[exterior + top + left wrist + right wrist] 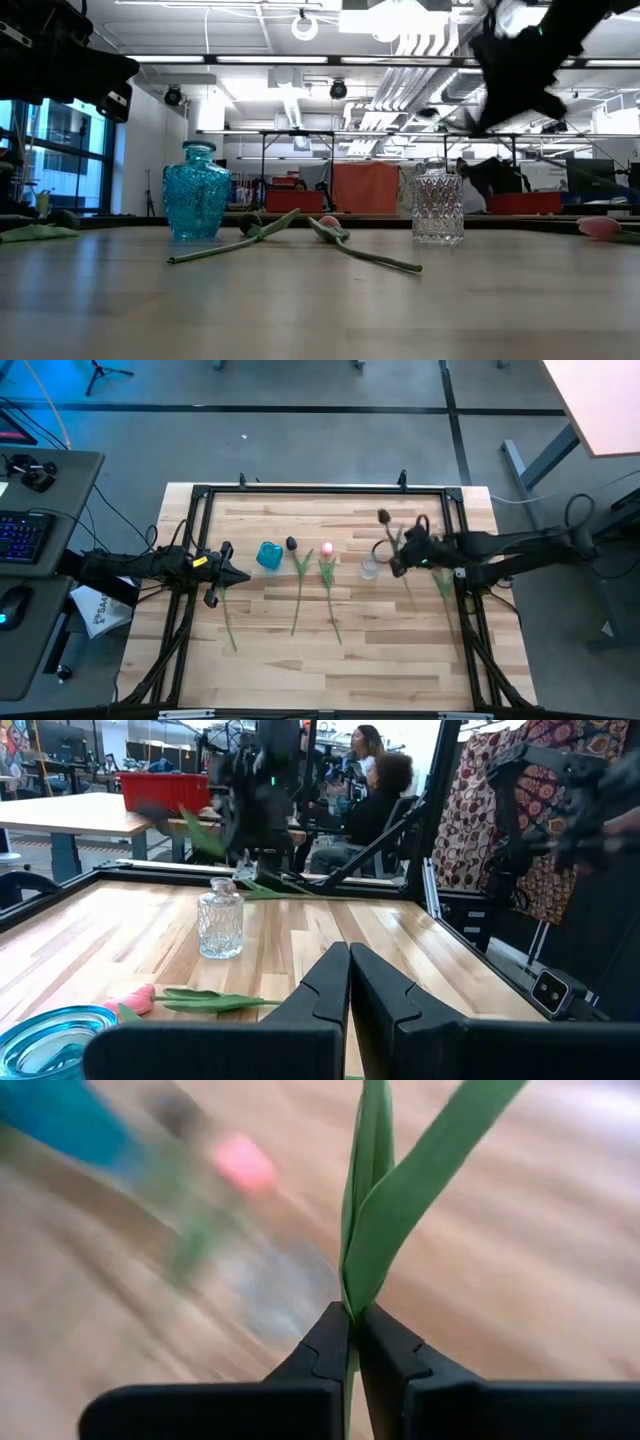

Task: Sort flowers into vase by color
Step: Put the right black flower into the transparent vase

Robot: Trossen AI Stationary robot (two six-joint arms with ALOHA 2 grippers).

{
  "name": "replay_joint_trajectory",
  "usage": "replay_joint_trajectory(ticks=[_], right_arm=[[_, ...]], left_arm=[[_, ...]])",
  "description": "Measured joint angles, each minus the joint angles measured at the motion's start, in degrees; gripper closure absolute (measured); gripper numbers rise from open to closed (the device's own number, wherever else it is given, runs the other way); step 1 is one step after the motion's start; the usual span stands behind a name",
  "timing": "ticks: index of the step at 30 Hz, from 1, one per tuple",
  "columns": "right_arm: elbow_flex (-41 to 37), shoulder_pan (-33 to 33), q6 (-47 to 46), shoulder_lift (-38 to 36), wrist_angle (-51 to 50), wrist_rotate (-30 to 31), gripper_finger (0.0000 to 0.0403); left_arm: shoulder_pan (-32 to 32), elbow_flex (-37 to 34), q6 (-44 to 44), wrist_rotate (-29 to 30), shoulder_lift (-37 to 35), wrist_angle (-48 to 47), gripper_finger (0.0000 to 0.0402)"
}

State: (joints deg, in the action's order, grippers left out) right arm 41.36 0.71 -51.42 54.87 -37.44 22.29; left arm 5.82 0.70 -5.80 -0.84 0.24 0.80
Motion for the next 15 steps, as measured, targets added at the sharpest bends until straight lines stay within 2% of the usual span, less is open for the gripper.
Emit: replay_joint_trajectory(ticks=[5, 8, 11, 13, 15], right_arm=[[0.13, 0.00, 16.08, -6.22, 21.04, 2.37, 0.0399], [0.13, -0.58, 26.64, -6.37, 31.16, 3.85, 0.0400], [0.12, -2.91, 32.77, -4.66, 37.16, 4.67, 0.0401], [-0.85, -4.90, 35.19, -3.42, 42.42, 2.93, 0.0401], [-3.17, -7.23, 36.63, -2.49, 50.07, -1.29, 0.0402]], left_arm=[[0.00, 0.01, 0.00, 0.00, 0.01, 0.00, 0.0401], [0.01, -0.01, -0.01, 0.00, 0.00, 0.00, 0.0401], [0.00, 0.00, -0.02, 0.00, 0.00, 0.00, 0.0401], [0.00, 0.01, -0.01, 0.00, -0.01, 0.00, 0.0401], [0.00, 0.01, 0.00, 0.00, -0.01, 0.00, 0.0401]])
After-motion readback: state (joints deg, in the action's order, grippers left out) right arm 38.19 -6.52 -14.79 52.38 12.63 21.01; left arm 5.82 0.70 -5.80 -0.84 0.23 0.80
